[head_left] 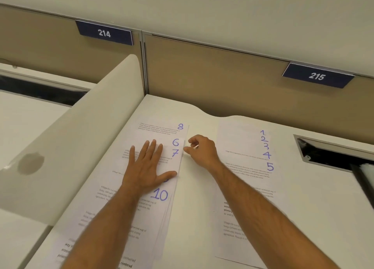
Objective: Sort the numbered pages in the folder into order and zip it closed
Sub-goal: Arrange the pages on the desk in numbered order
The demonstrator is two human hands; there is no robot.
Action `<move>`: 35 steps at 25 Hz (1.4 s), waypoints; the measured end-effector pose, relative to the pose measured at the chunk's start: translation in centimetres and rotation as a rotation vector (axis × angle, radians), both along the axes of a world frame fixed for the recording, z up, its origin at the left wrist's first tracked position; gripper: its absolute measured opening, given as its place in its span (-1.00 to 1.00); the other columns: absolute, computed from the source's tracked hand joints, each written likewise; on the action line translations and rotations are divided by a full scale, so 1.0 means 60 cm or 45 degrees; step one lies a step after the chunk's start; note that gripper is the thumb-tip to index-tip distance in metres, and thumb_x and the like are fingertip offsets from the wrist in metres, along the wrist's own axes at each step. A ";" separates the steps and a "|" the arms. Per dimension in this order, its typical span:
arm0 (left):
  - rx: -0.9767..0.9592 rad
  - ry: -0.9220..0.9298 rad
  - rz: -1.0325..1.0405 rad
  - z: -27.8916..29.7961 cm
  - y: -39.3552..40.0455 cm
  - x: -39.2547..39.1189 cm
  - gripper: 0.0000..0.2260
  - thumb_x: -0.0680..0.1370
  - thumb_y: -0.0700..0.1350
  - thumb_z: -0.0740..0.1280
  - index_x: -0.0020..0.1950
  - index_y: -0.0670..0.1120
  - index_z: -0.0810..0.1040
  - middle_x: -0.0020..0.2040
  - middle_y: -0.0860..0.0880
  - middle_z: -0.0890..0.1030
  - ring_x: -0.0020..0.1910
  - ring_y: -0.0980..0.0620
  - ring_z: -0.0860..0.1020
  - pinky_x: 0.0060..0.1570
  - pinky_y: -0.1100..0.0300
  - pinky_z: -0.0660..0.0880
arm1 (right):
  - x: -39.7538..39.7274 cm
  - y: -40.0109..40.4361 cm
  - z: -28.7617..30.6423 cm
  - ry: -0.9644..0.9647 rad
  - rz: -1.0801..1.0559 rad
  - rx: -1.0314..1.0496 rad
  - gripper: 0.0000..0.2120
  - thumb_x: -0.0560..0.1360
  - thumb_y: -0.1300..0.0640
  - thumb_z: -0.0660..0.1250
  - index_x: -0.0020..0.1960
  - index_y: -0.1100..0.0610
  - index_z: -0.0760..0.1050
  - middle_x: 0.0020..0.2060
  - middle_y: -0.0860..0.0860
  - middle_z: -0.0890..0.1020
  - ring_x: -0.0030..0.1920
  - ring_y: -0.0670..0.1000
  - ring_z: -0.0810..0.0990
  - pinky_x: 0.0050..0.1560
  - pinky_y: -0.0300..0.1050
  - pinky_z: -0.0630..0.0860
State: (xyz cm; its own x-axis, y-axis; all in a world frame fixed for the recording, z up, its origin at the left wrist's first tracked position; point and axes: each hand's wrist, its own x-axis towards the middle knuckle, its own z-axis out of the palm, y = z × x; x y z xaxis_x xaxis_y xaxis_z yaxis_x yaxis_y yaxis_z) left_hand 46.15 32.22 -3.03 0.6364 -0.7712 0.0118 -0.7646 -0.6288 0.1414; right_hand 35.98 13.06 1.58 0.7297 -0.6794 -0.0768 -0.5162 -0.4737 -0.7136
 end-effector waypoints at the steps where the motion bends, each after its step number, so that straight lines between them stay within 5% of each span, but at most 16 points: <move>1: -0.007 0.030 0.015 -0.004 0.001 0.001 -0.04 0.42 0.60 -0.16 0.65 0.04 -0.16 0.64 0.03 -0.18 0.61 0.04 -0.22 0.53 -0.21 -0.25 | 0.015 -0.001 -0.003 0.016 0.018 0.008 -0.66 0.47 0.04 0.50 0.20 0.11 0.57 0.08 0.00 0.64 0.07 0.01 0.61 0.10 -0.16 0.50; 4: 0.002 0.060 0.022 -0.011 0.003 0.003 -0.03 0.40 0.62 -0.18 0.64 0.05 -0.19 0.64 0.05 -0.22 0.60 0.06 -0.23 0.53 -0.24 -0.24 | 0.055 -0.007 -0.012 0.058 0.051 0.036 -0.54 0.47 0.07 0.50 0.32 0.12 0.50 0.22 0.02 0.60 0.20 0.04 0.58 0.20 -0.14 0.46; 7: 0.043 0.059 0.014 -0.010 0.003 0.004 -0.01 0.37 0.63 -0.22 0.64 0.06 -0.21 0.63 0.06 -0.25 0.60 0.07 -0.25 0.52 -0.26 -0.24 | 0.081 -0.012 -0.016 0.085 0.014 0.135 -0.49 0.43 0.04 0.52 0.33 0.11 0.49 0.12 0.02 0.60 0.16 0.03 0.58 0.23 -0.08 0.50; 10: 0.065 0.070 0.015 -0.009 0.003 0.004 -0.02 0.37 0.63 -0.23 0.64 0.07 -0.22 0.63 0.06 -0.24 0.60 0.07 -0.25 0.51 -0.28 -0.25 | 0.095 -0.010 -0.019 0.064 -0.066 0.174 -0.82 0.40 0.01 0.52 -0.08 0.07 0.62 -0.16 -0.01 0.66 -0.11 0.02 0.62 -0.01 -0.05 0.56; 12: 0.068 0.073 0.019 -0.008 0.002 0.005 -0.02 0.36 0.62 -0.25 0.63 0.08 -0.23 0.63 0.06 -0.25 0.60 0.07 -0.25 0.51 -0.28 -0.24 | 0.102 -0.007 -0.022 0.009 -0.113 0.188 -0.76 0.39 0.04 0.52 -0.28 0.17 0.56 -0.29 0.07 0.67 -0.27 0.00 0.55 -0.15 -0.02 0.56; 15: 0.044 0.078 0.035 -0.009 -0.001 0.006 -0.02 0.36 0.62 -0.25 0.63 0.08 -0.26 0.63 0.05 -0.26 0.60 0.06 -0.25 0.51 -0.29 -0.23 | 0.107 0.000 -0.018 -0.093 -0.158 0.227 -0.73 0.39 0.07 0.54 -0.18 0.30 0.62 -0.20 0.15 0.72 -0.27 0.03 0.59 -0.06 0.06 0.62; 18: 0.015 0.103 0.024 -0.008 -0.002 0.006 -0.02 0.38 0.62 -0.19 0.61 0.07 -0.31 0.62 0.06 -0.32 0.59 0.05 -0.29 0.51 -0.29 -0.24 | 0.110 0.002 0.003 -0.168 -0.171 0.273 -0.82 0.41 0.09 0.53 -0.22 0.21 0.65 -0.23 0.06 0.73 -0.21 0.04 0.66 -0.04 0.02 0.62; 24: -0.051 0.087 0.015 -0.008 -0.001 0.004 -0.03 0.40 0.62 -0.15 0.60 0.08 -0.37 0.61 0.06 -0.34 0.60 0.03 -0.29 0.52 -0.28 -0.24 | 0.112 -0.028 0.056 -0.303 -0.229 0.335 -0.80 0.36 0.09 0.53 -0.32 0.17 0.59 -0.23 0.10 0.71 -0.16 0.14 0.72 -0.10 0.17 0.68; 35: -0.083 0.100 0.044 -0.007 0.004 0.007 -0.04 0.39 0.62 -0.19 0.59 0.08 -0.39 0.61 0.07 -0.34 0.59 0.04 -0.29 0.53 -0.27 -0.20 | 0.073 -0.088 0.152 -0.538 -0.313 0.269 -0.84 0.40 0.20 0.49 -0.31 0.20 0.57 -0.27 0.17 0.69 -0.26 0.18 0.71 -0.29 0.15 0.69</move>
